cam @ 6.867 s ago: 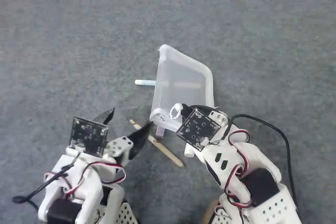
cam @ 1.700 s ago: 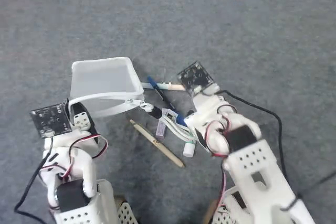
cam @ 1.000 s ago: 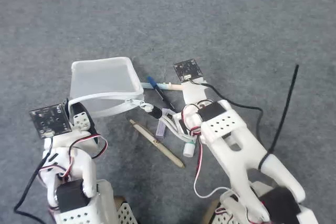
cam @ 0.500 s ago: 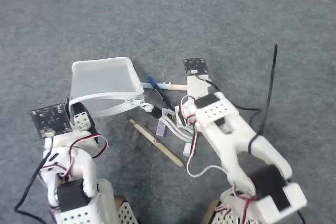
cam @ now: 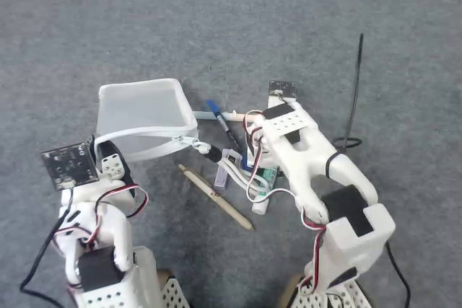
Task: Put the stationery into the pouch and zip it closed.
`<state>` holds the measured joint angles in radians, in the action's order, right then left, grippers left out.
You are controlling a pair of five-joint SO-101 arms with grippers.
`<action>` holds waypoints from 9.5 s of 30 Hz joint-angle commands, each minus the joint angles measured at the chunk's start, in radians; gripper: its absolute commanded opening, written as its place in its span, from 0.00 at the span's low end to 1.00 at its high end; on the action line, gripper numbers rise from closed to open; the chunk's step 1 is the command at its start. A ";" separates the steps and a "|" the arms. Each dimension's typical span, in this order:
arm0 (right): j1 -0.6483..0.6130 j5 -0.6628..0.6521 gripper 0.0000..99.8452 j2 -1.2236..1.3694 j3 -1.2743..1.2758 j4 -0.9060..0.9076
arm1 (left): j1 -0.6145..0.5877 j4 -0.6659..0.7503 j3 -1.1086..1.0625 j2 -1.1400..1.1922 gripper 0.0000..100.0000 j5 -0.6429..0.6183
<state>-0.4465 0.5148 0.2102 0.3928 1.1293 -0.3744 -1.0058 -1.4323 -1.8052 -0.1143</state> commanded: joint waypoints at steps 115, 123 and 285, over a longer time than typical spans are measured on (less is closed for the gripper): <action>0.048 0.009 0.01 -0.585 0.203 -0.179 | 0.112 -0.195 0.825 0.819 0.01 -0.095; 0.045 0.009 0.01 -0.624 0.201 -0.128 | 0.112 -0.201 0.823 0.825 0.01 -0.094; -0.464 -0.962 0.13 -0.472 0.717 -2.141 | 0.029 -0.152 0.742 0.819 0.01 -0.091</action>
<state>-0.9283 -0.4273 -0.1657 1.1155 -1.1017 -0.3391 -1.1684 -0.7281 -0.9828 -0.1956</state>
